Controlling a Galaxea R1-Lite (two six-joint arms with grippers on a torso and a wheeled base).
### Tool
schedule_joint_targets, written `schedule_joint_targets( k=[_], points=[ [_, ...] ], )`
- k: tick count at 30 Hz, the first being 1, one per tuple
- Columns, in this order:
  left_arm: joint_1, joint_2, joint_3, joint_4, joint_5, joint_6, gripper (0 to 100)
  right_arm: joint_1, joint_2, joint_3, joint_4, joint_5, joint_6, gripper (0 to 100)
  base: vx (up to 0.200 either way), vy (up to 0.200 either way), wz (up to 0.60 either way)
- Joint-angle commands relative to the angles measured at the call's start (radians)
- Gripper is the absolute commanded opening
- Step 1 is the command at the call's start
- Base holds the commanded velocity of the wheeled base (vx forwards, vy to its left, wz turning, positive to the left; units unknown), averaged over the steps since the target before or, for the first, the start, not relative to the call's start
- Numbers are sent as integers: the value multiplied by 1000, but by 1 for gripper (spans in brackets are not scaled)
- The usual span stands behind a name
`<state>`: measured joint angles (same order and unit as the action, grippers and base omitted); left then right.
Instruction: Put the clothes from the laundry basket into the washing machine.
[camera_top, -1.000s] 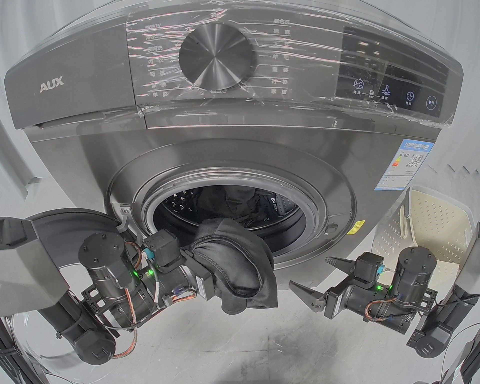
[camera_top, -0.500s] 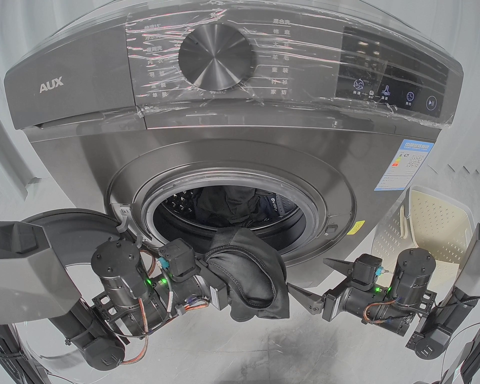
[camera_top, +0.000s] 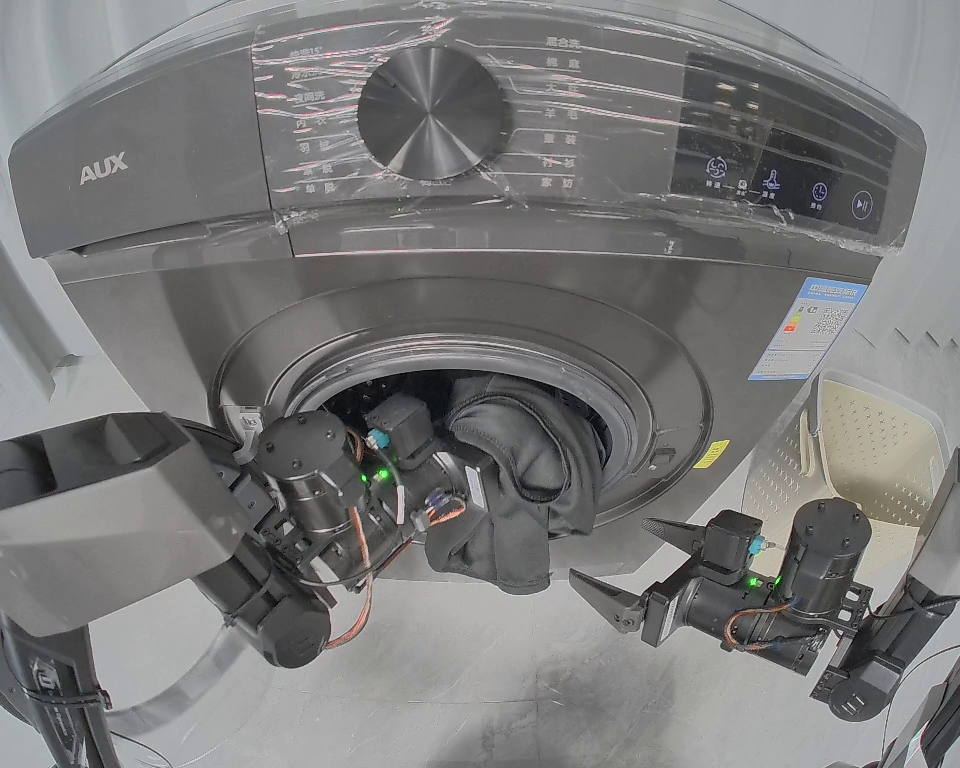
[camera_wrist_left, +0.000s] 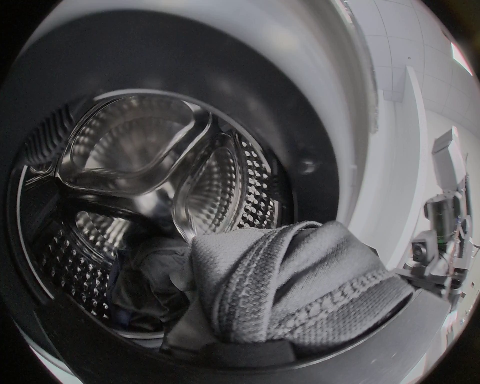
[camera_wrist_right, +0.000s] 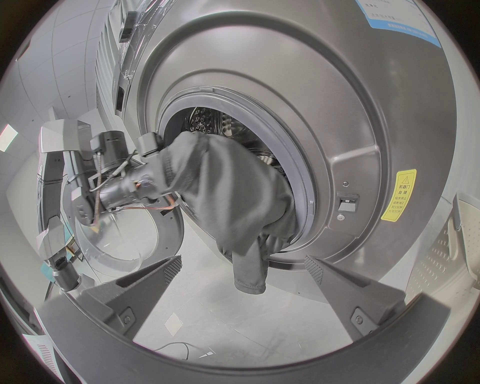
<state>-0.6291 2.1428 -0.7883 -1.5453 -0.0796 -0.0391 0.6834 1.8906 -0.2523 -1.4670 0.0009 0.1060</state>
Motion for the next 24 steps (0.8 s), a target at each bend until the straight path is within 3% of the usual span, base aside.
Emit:
schedule_joint_targets(
  k=[1, 19, 24],
  points=[
    [51, 163, -189, 8, 17, -31, 0, 4, 2, 1, -1, 1, 0, 100, 0, 0, 0],
    [98, 338, -562, 168, 103, -33, 0, 13, 16, 1, -3, 1, 1, 100, 0, 0, 0],
    [118, 398, -746, 255, 147, -36, 0, 15, 22, 1, -3, 1, 1, 100, 0, 0, 0]
  ],
)
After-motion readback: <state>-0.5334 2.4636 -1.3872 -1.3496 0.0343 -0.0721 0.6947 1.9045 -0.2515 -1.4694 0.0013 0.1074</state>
